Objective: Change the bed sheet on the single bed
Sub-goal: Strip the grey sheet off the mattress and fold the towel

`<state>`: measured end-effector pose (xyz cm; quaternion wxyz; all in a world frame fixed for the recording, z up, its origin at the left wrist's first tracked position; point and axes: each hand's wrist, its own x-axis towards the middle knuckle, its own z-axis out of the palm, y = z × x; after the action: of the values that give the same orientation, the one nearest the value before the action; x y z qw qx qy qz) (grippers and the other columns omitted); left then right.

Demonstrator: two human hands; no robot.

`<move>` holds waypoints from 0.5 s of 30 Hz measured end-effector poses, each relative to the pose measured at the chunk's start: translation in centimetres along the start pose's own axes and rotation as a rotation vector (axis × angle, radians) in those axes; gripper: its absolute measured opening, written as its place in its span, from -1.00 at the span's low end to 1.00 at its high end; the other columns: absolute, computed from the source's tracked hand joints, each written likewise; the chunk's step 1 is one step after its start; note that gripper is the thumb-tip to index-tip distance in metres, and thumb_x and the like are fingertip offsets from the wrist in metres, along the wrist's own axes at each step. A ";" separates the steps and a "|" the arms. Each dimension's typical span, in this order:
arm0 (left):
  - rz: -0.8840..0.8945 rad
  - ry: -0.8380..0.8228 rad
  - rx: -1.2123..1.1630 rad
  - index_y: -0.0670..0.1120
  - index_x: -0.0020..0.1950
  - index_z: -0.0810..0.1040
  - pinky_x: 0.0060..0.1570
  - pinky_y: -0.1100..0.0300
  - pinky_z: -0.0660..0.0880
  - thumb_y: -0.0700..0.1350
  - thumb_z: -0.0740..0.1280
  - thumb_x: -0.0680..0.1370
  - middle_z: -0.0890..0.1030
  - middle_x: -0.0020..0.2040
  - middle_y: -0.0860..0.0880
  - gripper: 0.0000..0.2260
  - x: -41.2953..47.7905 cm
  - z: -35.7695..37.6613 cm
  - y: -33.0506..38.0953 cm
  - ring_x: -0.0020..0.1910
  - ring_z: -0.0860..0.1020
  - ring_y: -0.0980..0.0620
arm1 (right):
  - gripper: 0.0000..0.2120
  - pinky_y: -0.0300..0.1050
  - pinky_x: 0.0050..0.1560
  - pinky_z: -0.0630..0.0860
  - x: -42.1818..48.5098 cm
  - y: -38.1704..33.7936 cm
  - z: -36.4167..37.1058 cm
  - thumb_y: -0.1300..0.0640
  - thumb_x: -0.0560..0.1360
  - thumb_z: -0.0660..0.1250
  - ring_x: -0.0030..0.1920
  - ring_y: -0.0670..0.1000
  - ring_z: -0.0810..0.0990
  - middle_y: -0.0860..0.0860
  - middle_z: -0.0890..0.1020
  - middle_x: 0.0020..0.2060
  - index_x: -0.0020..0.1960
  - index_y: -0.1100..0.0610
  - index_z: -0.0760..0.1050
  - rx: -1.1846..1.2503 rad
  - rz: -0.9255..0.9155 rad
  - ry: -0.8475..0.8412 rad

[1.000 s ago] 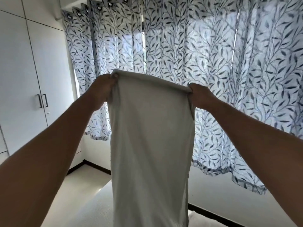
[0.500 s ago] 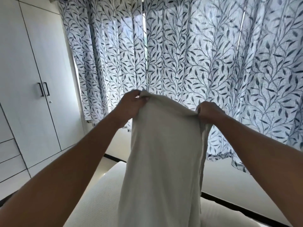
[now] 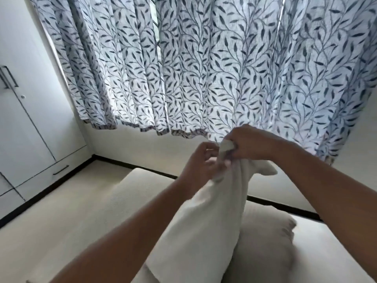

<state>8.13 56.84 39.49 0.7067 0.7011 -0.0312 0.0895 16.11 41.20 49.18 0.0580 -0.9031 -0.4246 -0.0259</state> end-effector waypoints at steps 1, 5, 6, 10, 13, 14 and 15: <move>-0.038 -0.009 -0.006 -0.06 0.10 0.42 -0.35 0.29 0.49 -0.34 0.51 0.46 0.57 0.06 0.00 -0.62 -0.7 0.7 -2.2 -0.20 0.58 0.14 | -0.82 -0.17 -0.18 0.34 -1.1 0.8 1.0 -0.05 0.36 0.56 -0.15 -0.05 0.56 -0.13 0.57 -0.30 -0.17 -0.02 0.60 -0.008 0.023 -0.019; -0.270 -0.336 0.398 0.06 0.20 0.55 0.04 0.16 0.58 -0.09 0.62 0.38 0.63 0.08 0.08 -0.55 -2.9 1.5 -10.1 0.00 0.60 0.14 | -0.84 -0.31 0.01 0.44 -5.8 3.1 2.2 0.08 0.42 0.56 -0.04 -0.23 0.63 -0.25 0.69 -0.15 -0.05 -0.13 0.69 0.286 0.069 -0.059; -0.316 -0.439 0.553 0.06 0.21 0.58 0.13 0.14 0.56 0.01 0.63 0.34 0.64 0.10 0.08 -0.52 -3.4 1.8 -11.4 0.06 0.60 0.11 | -0.82 -0.35 0.05 0.46 -7.2 3.4 2.1 0.13 0.44 0.55 -0.01 -0.25 0.64 -0.26 0.71 -0.11 -0.05 -0.14 0.69 0.377 0.069 -0.065; -0.253 -0.623 0.902 0.02 0.30 0.55 0.14 0.22 0.42 0.11 0.62 0.31 0.56 0.26 0.06 -0.40 -3.8 2.3 -14.9 0.21 0.50 0.06 | -0.79 -0.40 0.01 0.49 -12.5 5.4 0.7 0.29 0.46 0.52 -0.05 -0.22 0.66 -0.16 0.74 -0.11 -0.06 -0.02 0.73 0.645 0.114 -0.069; -0.260 -0.596 0.971 0.01 0.23 0.61 -0.12 0.38 0.35 0.04 0.58 0.40 0.64 0.14 0.06 -0.57 -3.4 1.4 -15.7 0.14 0.57 0.04 | -0.79 -0.33 0.03 0.50 -16.5 8.3 0.9 0.20 0.41 0.54 -0.05 -0.15 0.65 -0.08 0.74 -0.11 -0.11 -0.11 0.73 0.718 0.223 -0.050; -0.239 -0.570 0.960 -0.02 0.21 0.61 -0.19 0.44 0.32 0.01 0.54 0.45 0.64 0.11 0.07 -0.63 -3.2 1.1 -16.0 0.11 0.57 0.06 | -0.84 -0.25 0.06 0.51 -17.8 9.5 1.3 0.11 0.38 0.55 -0.04 -0.13 0.65 -0.08 0.74 -0.11 -0.09 -0.12 0.73 0.710 0.288 -0.039; -0.220 -0.538 0.948 -0.04 0.21 0.60 -0.20 0.44 0.30 -0.02 0.49 0.50 0.63 0.10 0.06 -0.69 -3.0 0.9 -16.1 0.09 0.56 0.07 | -0.85 -0.15 0.11 0.52 -18.8 10.7 2.0 0.03 0.36 0.55 -0.02 -0.10 0.66 -0.07 0.74 -0.09 -0.07 -0.12 0.72 0.679 0.353 -0.040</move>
<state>7.95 55.72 23.13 0.2860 0.9396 -0.0937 -0.1627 12.38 20.34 44.49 0.3492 -0.8920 -0.2480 0.1443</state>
